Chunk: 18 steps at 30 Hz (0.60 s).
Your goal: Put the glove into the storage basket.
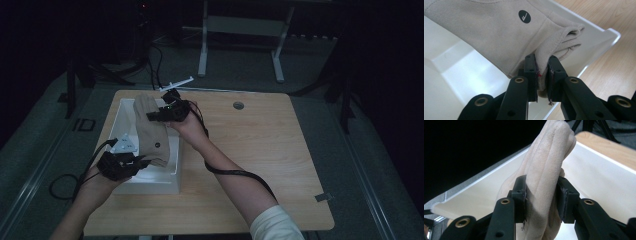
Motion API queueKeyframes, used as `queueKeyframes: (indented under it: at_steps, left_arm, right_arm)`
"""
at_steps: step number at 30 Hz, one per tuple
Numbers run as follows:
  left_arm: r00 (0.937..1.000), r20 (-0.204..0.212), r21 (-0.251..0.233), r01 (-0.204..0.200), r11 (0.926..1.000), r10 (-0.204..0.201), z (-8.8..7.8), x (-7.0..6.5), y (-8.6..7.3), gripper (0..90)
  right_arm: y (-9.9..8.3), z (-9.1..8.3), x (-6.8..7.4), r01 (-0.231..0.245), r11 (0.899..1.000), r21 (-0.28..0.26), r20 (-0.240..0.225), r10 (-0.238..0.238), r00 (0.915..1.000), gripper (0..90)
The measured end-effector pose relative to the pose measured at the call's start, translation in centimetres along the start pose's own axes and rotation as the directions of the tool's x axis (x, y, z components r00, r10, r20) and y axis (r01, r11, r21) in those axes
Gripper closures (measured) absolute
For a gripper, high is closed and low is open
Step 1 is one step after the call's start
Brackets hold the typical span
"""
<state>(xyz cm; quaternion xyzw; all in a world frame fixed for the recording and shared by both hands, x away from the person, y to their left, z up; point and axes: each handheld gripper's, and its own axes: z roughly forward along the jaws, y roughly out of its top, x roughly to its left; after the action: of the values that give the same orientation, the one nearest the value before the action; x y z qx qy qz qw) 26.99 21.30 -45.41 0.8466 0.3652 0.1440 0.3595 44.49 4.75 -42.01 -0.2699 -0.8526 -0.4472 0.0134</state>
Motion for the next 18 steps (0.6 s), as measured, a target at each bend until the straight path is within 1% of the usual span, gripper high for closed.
queueKeyframes:
  at_steps: [1,2,3,4,5,6,8,10,11,12,15,18]
  left_arm:
    - [1.0,-0.007,0.006,0.001,1.0,-0.001,0.4,0.0,-0.3,81.0]
    - [1.0,-0.007,0.006,0.001,1.0,-0.001,0.4,0.0,-0.3,80.9]
    - [1.0,-0.002,0.011,0.005,0.9999,-0.005,0.9,-0.1,-0.6,80.9]
    - [0.9999,0.001,0.012,0.012,0.9999,-0.012,1.2,0.0,-0.8,80.9]
    - [0.9999,-0.006,0.021,0.013,0.9997,-0.013,1.5,-0.1,-1.1,80.9]
    - [0.9999,-0.008,0.029,0.014,0.9995,-0.014,1.8,-0.1,-1.4,80.8]
    - [0.9996,-0.003,0.035,0.029,0.999,-0.029,2.3,0.0,-1.9,80.8]
    - [0.9994,-0.008,0.051,0.034,0.9981,-0.034,2.7,0.2,-2.4,80.7]
    - [0.9993,-0.011,0.049,0.035,0.9982,-0.035,2.9,0.2,-2.6,80.5]
    - [0.9993,-0.01,0.049,0.037,0.9981,-0.037,3.0,0.3,-2.7,80.5]
    - [0.999,-0.012,0.054,0.043,0.9976,-0.043,3.3,0.6,-2.8,80.5]
    - [0.999,-0.011,0.06,0.045,0.9972,-0.044,3.5,0.7,-2.8,80.1]
  right_arm:
    - [-0.2,0.3,-0.2,-0.003,1.0,0.01,0.002,0.003,1.0,64.0]
    - [-0.2,0.3,-0.2,-0.003,1.0,0.01,0.002,0.003,1.0,64.0]
    - [-0.5,0.7,-0.4,-0.007,1.0,0.023,0.009,0.007,0.9999,63.9]
    - [-0.8,1.1,-0.6,-0.014,0.999,0.04,0.008,0.013,0.9999,63.9]
    - [-1.0,1.4,-0.7,-0.009,0.999,0.051,0.011,0.008,0.9999,63.8]
    - [-1.3,2.1,-0.7,-0.006,0.997,0.076,0.018,0.005,0.9998,63.6]
    - [-1.5,2.4,-0.8,-0.009,0.997,0.082,0.014,0.008,0.9999,63.6]
    - [-1.7,2.9,-0.6,-0.01,0.995,0.095,0.018,0.009,0.9998,63.3]
    - [-1.8,3.2,-0.6,-0.007,0.995,0.101,0.02,0.005,0.9998,63.3]
    - [-1.8,3.3,-0.5,0.002,0.994,0.108,0.03,-0.006,0.9995,63.3]
    - [-1.6,3.5,-0.5,-0.015,0.993,0.119,0.028,0.012,0.9995,63.2]
    - [-1.5,3.9,-0.5,-0.015,0.99,0.142,0.051,0.008,0.9987,62.7]
